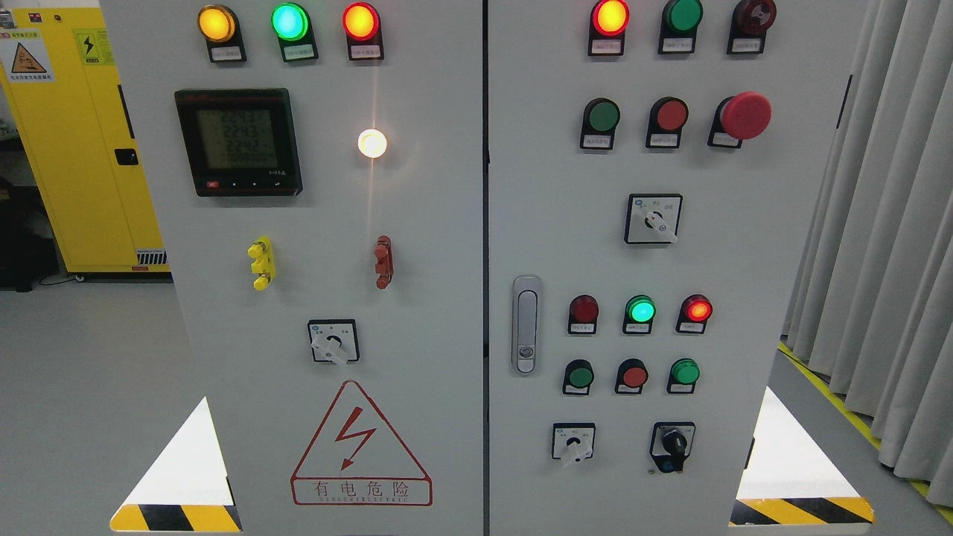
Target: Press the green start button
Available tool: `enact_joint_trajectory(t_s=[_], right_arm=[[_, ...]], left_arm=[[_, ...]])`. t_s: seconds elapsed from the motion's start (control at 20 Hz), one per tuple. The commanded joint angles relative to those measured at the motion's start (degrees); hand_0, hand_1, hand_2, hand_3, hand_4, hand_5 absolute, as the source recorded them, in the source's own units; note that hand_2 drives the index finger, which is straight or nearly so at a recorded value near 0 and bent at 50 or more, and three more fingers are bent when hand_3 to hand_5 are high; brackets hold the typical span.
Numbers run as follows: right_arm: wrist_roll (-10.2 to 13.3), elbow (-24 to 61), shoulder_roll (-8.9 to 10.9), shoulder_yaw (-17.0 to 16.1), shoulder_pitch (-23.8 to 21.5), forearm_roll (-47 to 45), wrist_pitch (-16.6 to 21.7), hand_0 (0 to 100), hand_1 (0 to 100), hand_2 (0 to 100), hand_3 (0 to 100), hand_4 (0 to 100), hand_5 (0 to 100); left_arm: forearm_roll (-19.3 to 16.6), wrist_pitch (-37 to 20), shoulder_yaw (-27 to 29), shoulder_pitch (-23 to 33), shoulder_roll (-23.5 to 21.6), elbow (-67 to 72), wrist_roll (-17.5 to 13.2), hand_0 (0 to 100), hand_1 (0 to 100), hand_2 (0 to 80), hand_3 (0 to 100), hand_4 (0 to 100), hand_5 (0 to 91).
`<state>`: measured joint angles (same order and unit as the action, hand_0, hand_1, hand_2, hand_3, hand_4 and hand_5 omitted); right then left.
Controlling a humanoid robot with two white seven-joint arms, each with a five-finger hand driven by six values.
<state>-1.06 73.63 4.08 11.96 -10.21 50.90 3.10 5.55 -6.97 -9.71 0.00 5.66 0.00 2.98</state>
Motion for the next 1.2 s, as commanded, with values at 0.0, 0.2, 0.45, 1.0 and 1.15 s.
enact_joint_trajectory(t_s=[0.0,0.2,0.45,1.0,1.15], right_arm=[[1.3,22.2,0.05,1.4,-0.2,8.2,0.5,24,45,0,40,46,30],[3.3,29.1,0.05,1.1,-0.3,12.6,2.3,25,46,0,42,48,31],[3.3,37.3,0.14,-1.1,-0.2,15.5,3.1,26,47,0,47,51,33],[3.0,45.6,0.05,-3.4,2.6,15.8,5.8,27,49,0,50,52,34],[2.3,45.5,0.05,-3.3,4.9,16.0,5.8,27,49,0,50,51,34]], left_arm=[[0.0,0.0,0.0,-0.4,0.3,-1.7,-0.1,12,56,0.0,0,0,0.0],[0.0,0.0,0.0,-0.4,0.3,-1.7,0.0,12,56,0.0,0,0,0.0],[0.0,0.0,0.0,-0.4,0.3,-1.7,-0.1,12,56,0.0,0,0,0.0],[0.0,0.0,0.0,-0.4,0.3,-1.7,-0.1,12,56,0.0,0,0,0.0],[0.0,0.0,0.0,-0.4,0.3,-1.7,0.0,12,56,0.0,0,0,0.0]])
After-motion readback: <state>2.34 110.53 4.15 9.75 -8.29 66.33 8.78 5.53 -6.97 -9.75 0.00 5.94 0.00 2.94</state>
